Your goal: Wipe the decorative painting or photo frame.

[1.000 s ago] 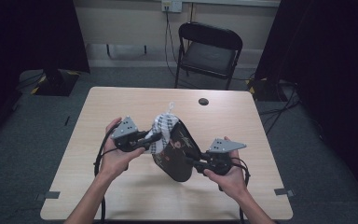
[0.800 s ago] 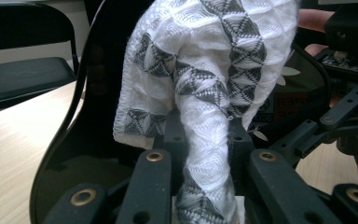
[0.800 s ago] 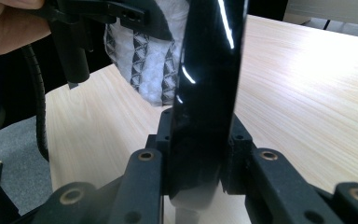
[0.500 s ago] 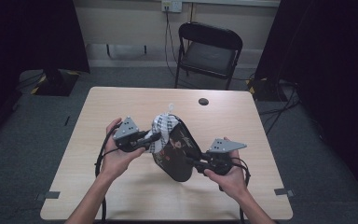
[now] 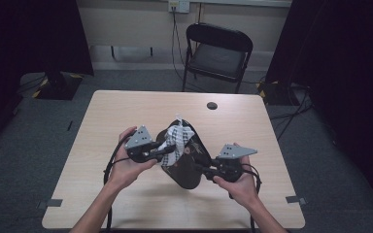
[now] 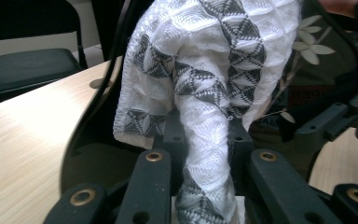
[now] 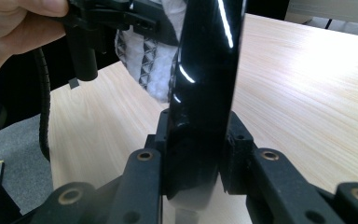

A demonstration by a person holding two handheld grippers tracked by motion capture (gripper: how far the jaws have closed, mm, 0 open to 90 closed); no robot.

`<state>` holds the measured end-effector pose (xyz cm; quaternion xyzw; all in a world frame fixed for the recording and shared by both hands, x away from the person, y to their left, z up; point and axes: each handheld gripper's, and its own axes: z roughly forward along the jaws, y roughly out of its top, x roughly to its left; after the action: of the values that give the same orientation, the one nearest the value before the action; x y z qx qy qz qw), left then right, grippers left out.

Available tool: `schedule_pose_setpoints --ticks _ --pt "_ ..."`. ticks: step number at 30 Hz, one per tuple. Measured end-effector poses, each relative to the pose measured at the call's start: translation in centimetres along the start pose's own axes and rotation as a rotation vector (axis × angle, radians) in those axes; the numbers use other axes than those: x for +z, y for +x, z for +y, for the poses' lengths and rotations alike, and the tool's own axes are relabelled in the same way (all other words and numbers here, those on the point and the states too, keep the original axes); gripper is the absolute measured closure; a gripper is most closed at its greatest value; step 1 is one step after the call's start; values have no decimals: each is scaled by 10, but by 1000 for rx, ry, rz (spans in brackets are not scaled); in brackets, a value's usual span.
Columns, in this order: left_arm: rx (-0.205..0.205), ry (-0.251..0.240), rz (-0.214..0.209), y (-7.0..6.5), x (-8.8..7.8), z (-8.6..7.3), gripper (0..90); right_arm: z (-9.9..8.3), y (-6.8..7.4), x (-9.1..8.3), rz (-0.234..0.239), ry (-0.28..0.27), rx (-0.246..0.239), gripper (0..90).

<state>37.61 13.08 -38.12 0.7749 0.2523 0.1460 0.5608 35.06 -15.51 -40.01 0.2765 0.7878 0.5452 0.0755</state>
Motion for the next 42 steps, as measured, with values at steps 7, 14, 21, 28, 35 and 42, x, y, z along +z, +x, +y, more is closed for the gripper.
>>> schedule_pose_setpoints --ticks 7,14,21,28,35,42 --pt "-50 -9 92 18 -8 -6 762 0 1 1 6 -2 3 731" --pt "-81 -7 130 29 -13 -13 764 1 1 2 8 -1 2 730" --pt "-25 -26 9 1 -3 1 764 1 1 1 2 2 -1 733" --pt "-20 -21 22 1 -2 0 764 0 1 1 -4 -3 -5 731" --pt "-55 -6 79 18 -8 -8 764 3 2 0 -4 -4 -18 714" --pt "-54 7 98 16 -7 -7 763 4 3 -6 6 -24 -9 694"
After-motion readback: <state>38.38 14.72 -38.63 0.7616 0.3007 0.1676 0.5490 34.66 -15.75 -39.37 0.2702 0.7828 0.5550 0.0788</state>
